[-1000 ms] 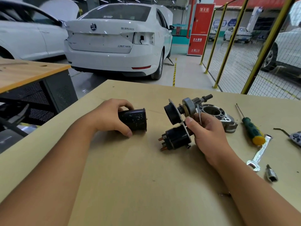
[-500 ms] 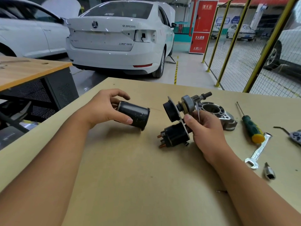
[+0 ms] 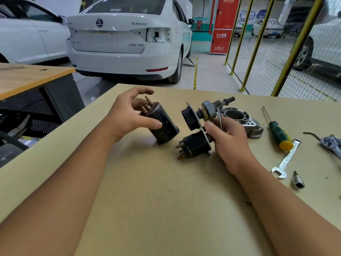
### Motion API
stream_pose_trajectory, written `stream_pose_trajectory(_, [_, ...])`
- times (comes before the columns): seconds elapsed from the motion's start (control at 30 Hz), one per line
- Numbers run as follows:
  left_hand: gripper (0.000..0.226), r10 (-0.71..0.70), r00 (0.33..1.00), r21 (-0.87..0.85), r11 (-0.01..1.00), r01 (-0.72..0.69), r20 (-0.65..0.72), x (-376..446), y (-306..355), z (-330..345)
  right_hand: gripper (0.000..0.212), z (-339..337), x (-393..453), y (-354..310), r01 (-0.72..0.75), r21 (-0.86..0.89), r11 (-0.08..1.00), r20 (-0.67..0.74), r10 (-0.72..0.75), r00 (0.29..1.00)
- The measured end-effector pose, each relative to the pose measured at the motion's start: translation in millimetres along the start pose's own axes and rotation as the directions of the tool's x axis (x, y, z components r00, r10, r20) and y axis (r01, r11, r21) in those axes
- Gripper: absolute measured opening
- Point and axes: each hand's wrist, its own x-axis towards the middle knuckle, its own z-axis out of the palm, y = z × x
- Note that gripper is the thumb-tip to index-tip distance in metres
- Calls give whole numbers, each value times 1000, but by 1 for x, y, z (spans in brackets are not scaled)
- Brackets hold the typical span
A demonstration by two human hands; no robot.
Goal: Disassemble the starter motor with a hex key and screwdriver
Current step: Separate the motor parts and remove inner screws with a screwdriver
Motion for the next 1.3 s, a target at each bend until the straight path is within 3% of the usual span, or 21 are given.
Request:
stream_pose_trajectory(0.2, [70, 7, 997, 13, 1000, -8, 77, -1, 5, 47, 20, 1, -1, 0, -10, 22, 1000, 4, 10, 1000])
stream_pose_trajectory(0.43, [68, -6, 992, 96, 995, -7, 129, -2, -3, 35, 20, 1, -2, -1, 8, -11, 1000, -1, -8, 1000])
stream_pose_trajectory(0.67, [64, -15, 1000, 69, 998, 15, -11, -5, -6, 34, 18, 1, -2, -3, -2, -15, 1000, 1, 2, 1000])
stream_pose_trajectory(0.9, [56, 81, 972, 31, 997, -76, -220, -5, 0, 37, 19, 2, -2, -5, 0, -39, 999, -4, 0, 1000])
stream_pose_trajectory(1.0, [59, 19, 990, 155, 988, 3, -142, -6, -3, 45, 18, 2, -3, -5, 5, -46, 999, -15, -6, 1000])
stream_pose_trajectory(1.13, [61, -27, 985, 156, 986, 54, -169, -3, -8, 49, 18, 2, -3, -4, 13, -46, 999, -7, -13, 1000])
stream_pose_trajectory(1.23, [54, -79, 973, 91, 991, 100, -216, -1, -10, 46, 18, 1, -2, -4, 5, -39, 999, -5, -5, 1000])
stream_pose_trajectory(1.3, [42, -162, 947, -61, 987, 151, -276, -1, -11, 46, 20, 1, -2, -3, -4, -22, 1000, -1, 4, 1000])
